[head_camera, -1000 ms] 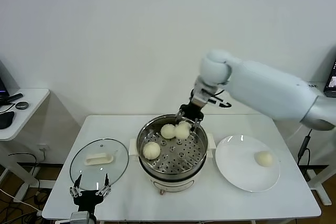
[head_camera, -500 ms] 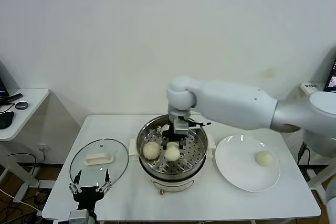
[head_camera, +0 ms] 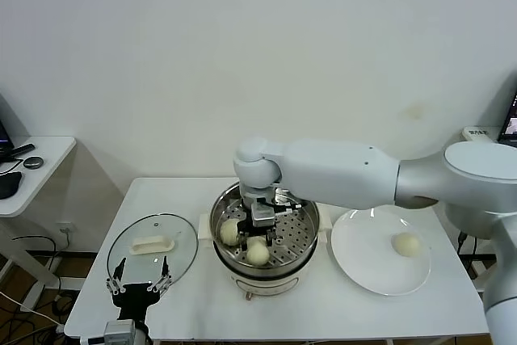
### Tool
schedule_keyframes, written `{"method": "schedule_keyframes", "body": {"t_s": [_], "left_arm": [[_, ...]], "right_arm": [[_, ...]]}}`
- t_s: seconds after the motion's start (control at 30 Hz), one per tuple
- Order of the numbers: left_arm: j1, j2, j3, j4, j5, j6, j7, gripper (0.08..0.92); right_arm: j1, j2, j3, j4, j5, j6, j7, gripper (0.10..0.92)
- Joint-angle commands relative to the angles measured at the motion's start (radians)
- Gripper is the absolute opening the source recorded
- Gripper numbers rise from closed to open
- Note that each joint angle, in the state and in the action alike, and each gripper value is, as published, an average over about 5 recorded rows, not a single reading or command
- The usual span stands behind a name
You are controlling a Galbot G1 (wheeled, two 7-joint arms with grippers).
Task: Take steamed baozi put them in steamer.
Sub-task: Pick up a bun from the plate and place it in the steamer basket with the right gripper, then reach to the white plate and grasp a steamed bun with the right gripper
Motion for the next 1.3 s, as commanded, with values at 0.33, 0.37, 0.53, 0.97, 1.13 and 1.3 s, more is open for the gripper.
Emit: {"method": "schedule_keyframes", "body": {"t_s": [0.33,0.37,0.53,0.97,1.13,1.3], "left_arm": [[-0.008,-0.001,0.002,-0.002,-0.008,0.005,0.004,0.823],[-0.008,-0.001,0.002,-0.001,-0.008,0.005,0.004,0.823],[-0.006,-0.001,0.002,-0.003,-0.007,0.005,0.006,0.823],[-0.012,0.003,0.0,-0.001,-0.017,0.004,0.01,0.823],[-0.017,0.013,0.0,0.014,-0.05,0.01,0.016,0.823],[-0.015,0.022,-0.004,0.022,-0.081,0.012,0.025,0.823]], "right_arm": [[0.061,-0.036,-0.009,0.088,0.083,-0.134,-0.044,0.796],[0.068,-0.043,-0.007,0.091,0.088,-0.138,-0.046,0.806],[0.104,-0.102,0.022,0.099,0.133,-0.184,-0.055,0.822],[0.164,-0.49,0.129,0.068,0.343,-0.737,-0.005,0.823],[0.102,-0.672,0.182,0.039,0.319,-0.949,0.005,0.823],[-0.113,-0.795,0.29,-0.022,0.134,-0.968,0.038,0.823]]}}
